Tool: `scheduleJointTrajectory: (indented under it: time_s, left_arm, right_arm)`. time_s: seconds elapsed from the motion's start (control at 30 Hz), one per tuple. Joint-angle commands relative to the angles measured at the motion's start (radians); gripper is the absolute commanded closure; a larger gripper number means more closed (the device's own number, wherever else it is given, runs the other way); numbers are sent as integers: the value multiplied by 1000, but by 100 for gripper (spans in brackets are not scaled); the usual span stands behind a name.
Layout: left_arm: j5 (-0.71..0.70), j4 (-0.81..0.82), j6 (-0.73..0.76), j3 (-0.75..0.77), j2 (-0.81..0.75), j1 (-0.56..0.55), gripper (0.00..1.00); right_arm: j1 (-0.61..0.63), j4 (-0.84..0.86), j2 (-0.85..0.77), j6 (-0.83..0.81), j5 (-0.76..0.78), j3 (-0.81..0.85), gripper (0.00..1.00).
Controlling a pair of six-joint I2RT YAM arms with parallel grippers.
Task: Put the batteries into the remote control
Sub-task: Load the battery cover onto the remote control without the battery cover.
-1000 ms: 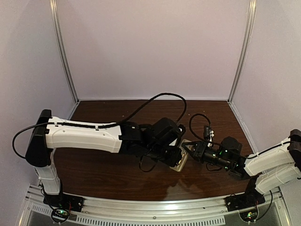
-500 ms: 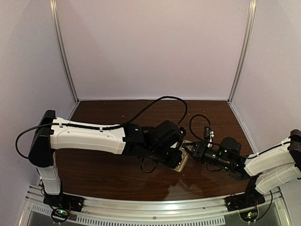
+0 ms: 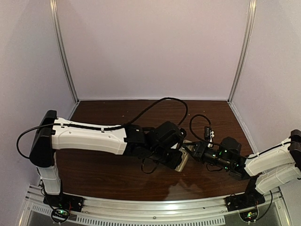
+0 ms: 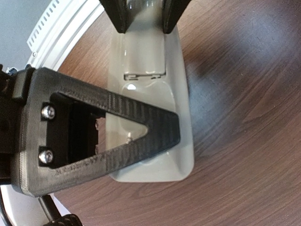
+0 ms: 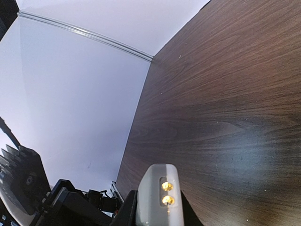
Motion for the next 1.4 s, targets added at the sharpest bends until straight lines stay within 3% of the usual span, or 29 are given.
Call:
scheduleJointTrajectory:
  time_s: [0.0, 0.57, 0.77, 1.23, 1.37]
  left_arm:
    - [-16, -37, -6, 28, 23, -1, 87]
    - [6, -39, -32, 60, 56, 25, 83]
    - [21, -39, -32, 48, 54, 27, 69]
    - [17, -38, -22, 31, 22, 29, 52]
    - [39, 6, -2, 12, -1, 29, 40]
  right_arm:
    - [9, 66, -15, 4, 6, 2, 100]
    - [46, 187, 65, 43, -22, 4, 100]
    - [47, 154, 25, 38, -9, 6, 100]
    - [21, 149, -16, 74, -23, -25, 100]
    - [18, 140, -27, 75, -25, -29, 100]
